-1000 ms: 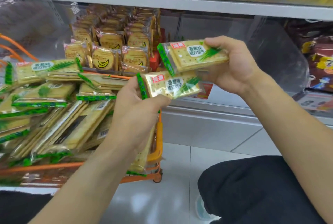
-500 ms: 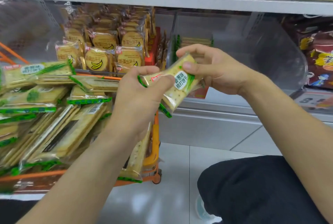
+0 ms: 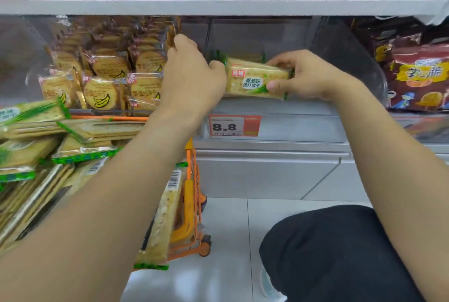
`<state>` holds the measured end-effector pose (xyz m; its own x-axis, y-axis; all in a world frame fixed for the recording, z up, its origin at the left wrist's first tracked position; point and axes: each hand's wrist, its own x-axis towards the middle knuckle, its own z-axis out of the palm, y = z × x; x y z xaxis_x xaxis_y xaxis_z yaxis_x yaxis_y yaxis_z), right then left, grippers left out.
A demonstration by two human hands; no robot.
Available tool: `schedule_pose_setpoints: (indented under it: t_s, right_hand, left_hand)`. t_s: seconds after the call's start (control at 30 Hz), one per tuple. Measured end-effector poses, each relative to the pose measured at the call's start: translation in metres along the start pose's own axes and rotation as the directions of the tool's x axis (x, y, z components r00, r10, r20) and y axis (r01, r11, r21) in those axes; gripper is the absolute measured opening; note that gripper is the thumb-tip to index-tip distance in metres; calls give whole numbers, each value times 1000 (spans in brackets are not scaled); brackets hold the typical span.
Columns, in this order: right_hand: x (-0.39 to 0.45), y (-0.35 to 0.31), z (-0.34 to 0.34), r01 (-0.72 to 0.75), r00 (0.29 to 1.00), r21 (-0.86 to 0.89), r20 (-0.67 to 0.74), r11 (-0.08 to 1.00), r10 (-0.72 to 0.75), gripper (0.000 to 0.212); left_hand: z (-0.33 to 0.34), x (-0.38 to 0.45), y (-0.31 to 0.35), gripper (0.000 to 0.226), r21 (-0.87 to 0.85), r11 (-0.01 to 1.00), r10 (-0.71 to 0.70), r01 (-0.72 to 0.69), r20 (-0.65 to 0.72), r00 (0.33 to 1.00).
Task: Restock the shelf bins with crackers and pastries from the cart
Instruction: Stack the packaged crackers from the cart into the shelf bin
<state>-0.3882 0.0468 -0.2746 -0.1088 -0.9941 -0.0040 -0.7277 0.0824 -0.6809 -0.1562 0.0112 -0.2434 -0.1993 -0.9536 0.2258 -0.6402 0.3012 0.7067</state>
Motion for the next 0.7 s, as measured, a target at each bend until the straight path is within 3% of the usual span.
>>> schedule_pose_setpoints:
  t_s: [0.1,0.2,0.33,0.4,0.5,0.7]
  right_hand:
    - [30,5,15,-116,993,-318,-21,941,115,57]
    - [59,10,43,-152,984,-379,34,913,177,49]
    - [89,18,73,-209,974,-400,1,893,228,44]
    - [98,21,79,-274,956,-398,-19,875,291,72]
    - [100,18,84,-342,935,-526,-103,779,340,124]
    - [112,6,72,-262,960,-509,-51,820,276,128]
  left_hand:
    - [31,14,-5,58,131,987,-102,93,59,993]
    - [53,23,-9,62,185,972,-164,143,107,981]
    - [57,46,-20,41,210,975,-81,73,30,996]
    - [59,51,-25,30,238,969,-65,63,-2,998]
    - [66,52,-29,28,285,959,1,14,-52,999]
    - [69,55,-36,33,285,958,54,-34,-61,997]
